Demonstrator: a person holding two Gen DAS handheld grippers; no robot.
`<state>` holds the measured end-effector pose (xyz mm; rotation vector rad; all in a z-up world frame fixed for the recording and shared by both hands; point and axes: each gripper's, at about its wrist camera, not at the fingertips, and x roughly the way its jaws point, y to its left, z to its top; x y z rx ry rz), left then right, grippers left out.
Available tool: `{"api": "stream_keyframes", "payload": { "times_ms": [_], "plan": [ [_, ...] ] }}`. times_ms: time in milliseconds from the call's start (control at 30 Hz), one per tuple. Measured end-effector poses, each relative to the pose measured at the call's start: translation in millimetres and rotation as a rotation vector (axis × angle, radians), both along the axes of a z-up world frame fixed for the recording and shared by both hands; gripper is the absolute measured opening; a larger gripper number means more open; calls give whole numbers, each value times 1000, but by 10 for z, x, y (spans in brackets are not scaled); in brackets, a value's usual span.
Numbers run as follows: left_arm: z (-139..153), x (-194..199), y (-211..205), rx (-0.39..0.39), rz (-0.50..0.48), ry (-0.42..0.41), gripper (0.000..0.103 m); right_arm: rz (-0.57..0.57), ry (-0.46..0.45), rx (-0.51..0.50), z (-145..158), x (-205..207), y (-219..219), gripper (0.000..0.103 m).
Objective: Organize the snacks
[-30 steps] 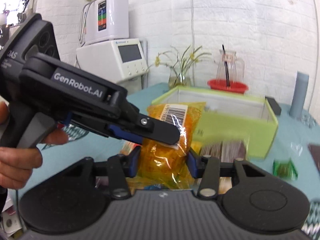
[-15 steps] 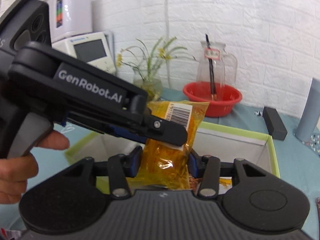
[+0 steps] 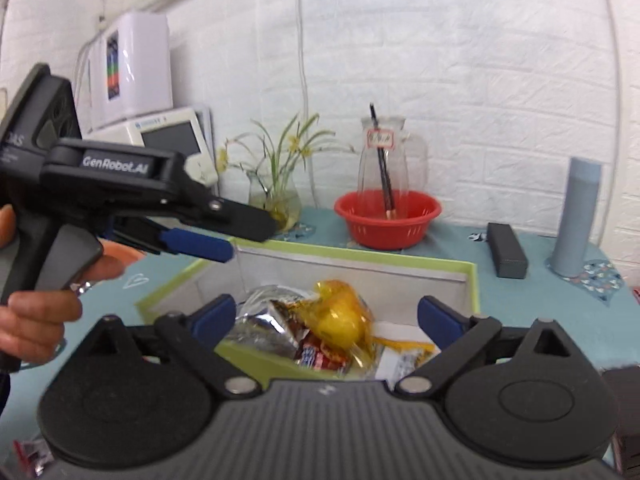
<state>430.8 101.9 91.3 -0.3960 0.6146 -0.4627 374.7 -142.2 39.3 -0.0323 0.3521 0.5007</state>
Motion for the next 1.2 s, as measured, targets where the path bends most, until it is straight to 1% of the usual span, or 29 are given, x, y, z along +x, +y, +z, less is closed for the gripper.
{"api": "stream_keyframes", "payload": {
  "times_ms": [100,167,233,300,400,433,500,533,600,667,700,833,900,1000,1133,1200],
  "plan": [
    [-72,-440,-24,-1,-34,4,68,6,7,-5,-96,-475,-110,102],
    [-189,-708,-45,-3,-49,24,68,-3,34,-26,-216,-744,-136,102],
    [-356,-1002,-65,-12,-59,61,67,3,89,-33,-362,-942,-141,102],
    [-532,-1277,-76,-38,-64,109,64,21,141,-39,-517,-1126,-108,102],
    [-719,-1559,-174,-82,-137,180,60,42,177,-81,-709,-1375,-36,102],
    [-753,-1618,-226,-75,-153,186,60,43,183,-85,-748,-1433,-23,102],
    [-782,-1657,-359,-11,-171,177,60,59,211,-68,-806,-1510,0,102],
    [-801,-1647,-435,32,-187,171,60,63,219,-62,-826,-1547,7,102],
    [-867,-1599,-562,119,-185,184,59,52,220,-62,-837,-1627,5,102],
    [-898,-1576,-661,156,-197,184,60,31,216,-42,-830,-1709,-51,102],
    [-893,-1584,-699,157,-204,185,62,19,218,-28,-829,-1740,-92,102],
    [-910,-1660,-836,82,-271,210,63,-22,243,14,-851,-1771,-253,102],
    [-932,-1707,-928,75,-282,224,63,-27,254,11,-874,-1772,-290,102],
    [-905,-1779,-970,90,-267,221,63,-30,252,-13,-898,-1811,-314,102],
    [-842,-1761,-835,40,-236,227,64,-11,256,-15,-909,-1880,-333,102],
    [-849,-1678,-790,33,-220,239,64,28,265,8,-903,-1920,-312,102]
  ]
}}
